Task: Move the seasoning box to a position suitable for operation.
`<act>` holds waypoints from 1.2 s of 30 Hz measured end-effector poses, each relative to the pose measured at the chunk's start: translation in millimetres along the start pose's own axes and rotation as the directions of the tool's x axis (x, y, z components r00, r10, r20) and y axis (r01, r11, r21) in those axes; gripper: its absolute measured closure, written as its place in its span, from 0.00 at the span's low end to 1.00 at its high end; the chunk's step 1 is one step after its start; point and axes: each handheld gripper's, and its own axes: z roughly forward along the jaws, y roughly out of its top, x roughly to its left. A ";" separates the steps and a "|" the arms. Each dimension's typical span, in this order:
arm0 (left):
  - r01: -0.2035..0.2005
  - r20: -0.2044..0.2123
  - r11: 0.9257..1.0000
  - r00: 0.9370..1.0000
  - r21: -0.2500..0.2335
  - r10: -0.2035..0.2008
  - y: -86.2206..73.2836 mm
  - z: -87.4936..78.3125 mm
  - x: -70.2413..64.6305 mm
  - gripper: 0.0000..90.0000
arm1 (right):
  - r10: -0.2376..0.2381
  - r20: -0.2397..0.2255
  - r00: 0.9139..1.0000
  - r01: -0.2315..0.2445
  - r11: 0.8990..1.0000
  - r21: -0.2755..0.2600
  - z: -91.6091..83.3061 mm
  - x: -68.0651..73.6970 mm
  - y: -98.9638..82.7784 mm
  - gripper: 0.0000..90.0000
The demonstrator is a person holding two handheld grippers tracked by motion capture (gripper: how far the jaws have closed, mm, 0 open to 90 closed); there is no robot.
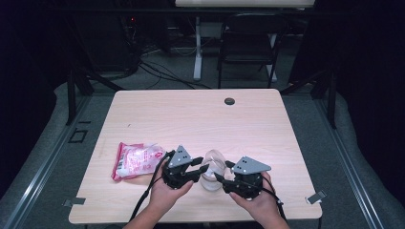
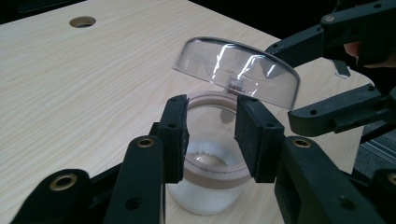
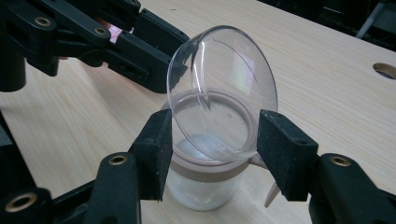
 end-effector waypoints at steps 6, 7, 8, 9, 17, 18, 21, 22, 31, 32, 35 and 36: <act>-0.005 -0.015 1.000 1.000 -0.002 0.005 -0.7 1.1 0.3 0.66 | 0.003 0.010 1.000 -0.003 1.000 -0.003 0.0 0.4 0.5 0.52; -0.006 -0.023 1.000 1.000 0.000 0.006 -1.3 1.8 0.6 0.66 | 0.003 0.010 1.000 -0.003 1.000 -0.003 0.0 0.4 0.5 0.52; -0.007 -0.028 1.000 1.000 0.005 0.007 -2.1 2.6 1.2 0.65 | 0.006 0.005 1.000 -0.006 1.000 -0.003 -0.2 -0.4 0.7 0.52; -0.007 -0.031 1.000 0.999 0.008 0.007 -3.1 3.7 2.1 0.65 | 0.006 0.005 1.000 -0.006 1.000 -0.003 -0.2 -0.4 0.7 0.52; 0.012 -0.046 0.999 0.999 0.043 -0.010 -11.8 14.4 6.1 0.64 | 0.028 -0.007 1.000 -0.028 1.000 -0.008 -1.5 -3.0 0.4 0.52; 0.009 -0.048 0.998 0.999 0.056 -0.007 -13.5 17.8 6.3 0.63 | 0.034 -0.009 0.999 -0.034 0.999 -0.009 -1.8 -3.5 0.4 0.53; 0.007 -0.048 0.998 0.999 0.066 -0.004 -14.8 19.5 6.7 0.63 | 0.034 -0.009 0.999 -0.034 0.999 -0.010 -2.3 -3.8 0.4 0.53; 0.012 -0.050 0.998 0.999 0.068 -0.008 -16.6 22.0 7.1 0.63 | 0.035 -0.011 0.999 -0.035 0.999 -0.013 -2.5 -3.9 0.3 0.53; 0.027 -0.034 0.998 0.999 0.064 -0.025 -19.2 24.9 7.5 0.66 | 0.043 -0.009 0.999 -0.043 0.999 -0.026 -4.4 -5.8 -0.5 0.54; 0.026 -0.037 0.998 0.999 0.062 -0.024 -19.3 24.9 7.5 0.66 | 0.043 -0.009 0.999 -0.043 0.999 -0.026 -4.4 -5.8 -0.5 0.54; 0.027 -0.038 0.998 0.999 0.063 -0.024 -19.5 24.7 7.9 0.68 | 0.049 -0.004 0.999 -0.049 0.998 -0.028 -5.5 -6.8 -1.1 0.55; 0.027 -0.040 0.998 0.999 0.058 -0.025 -19.7 25.0 7.6 0.68 | 0.050 -0.006 0.999 -0.050 0.998 -0.028 -5.7 -7.1 -1.1 0.55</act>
